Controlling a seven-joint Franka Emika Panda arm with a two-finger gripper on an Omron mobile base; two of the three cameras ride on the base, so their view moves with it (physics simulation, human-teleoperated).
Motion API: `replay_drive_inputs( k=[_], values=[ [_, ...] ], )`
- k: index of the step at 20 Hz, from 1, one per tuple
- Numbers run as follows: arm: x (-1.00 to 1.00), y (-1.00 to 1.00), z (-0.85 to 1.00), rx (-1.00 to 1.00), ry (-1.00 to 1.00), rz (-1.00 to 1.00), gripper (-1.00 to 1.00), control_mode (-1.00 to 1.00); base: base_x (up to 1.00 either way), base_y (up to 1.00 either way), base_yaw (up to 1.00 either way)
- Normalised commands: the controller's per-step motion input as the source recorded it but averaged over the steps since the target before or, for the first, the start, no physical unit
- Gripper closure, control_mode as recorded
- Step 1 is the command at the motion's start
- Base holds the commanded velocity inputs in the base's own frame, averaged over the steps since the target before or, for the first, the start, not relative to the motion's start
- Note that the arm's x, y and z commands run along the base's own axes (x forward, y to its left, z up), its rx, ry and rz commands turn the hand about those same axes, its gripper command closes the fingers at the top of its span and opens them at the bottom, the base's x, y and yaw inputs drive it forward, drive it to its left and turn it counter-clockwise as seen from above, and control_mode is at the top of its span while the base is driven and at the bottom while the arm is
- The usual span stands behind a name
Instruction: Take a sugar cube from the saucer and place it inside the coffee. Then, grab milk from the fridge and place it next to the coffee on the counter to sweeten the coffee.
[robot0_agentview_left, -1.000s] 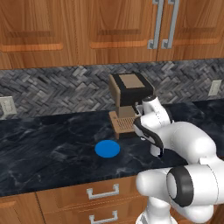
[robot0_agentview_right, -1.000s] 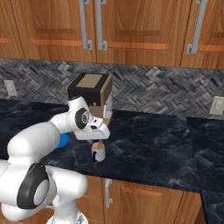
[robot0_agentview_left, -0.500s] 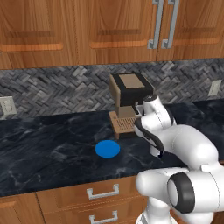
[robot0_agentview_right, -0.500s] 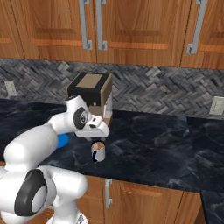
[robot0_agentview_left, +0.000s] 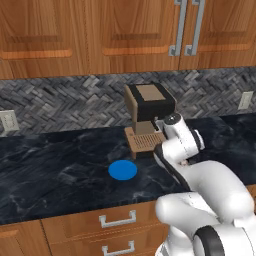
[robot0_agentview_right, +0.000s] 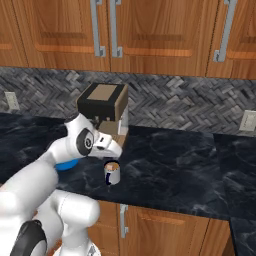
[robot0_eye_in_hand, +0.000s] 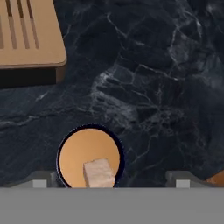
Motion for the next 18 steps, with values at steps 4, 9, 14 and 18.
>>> replay_drive_inputs(
  k=[4,9,14,18],
  values=[
    [-0.61,0.00,0.64,0.05,-0.13,0.00,-1.00,-1.00,0.00,0.00,0.00],
    [-0.72,-0.10,0.86,0.23,-0.08,0.01,-1.00,-1.00,0.00,0.00,0.00],
    [-0.92,-0.05,0.48,0.24,-0.12,0.07,-1.00,-1.00,0.00,0.00,0.00],
    [-0.30,0.00,0.37,0.09,-0.07,0.05,-1.00,-1.00,0.00,0.00,0.00]
  ],
)
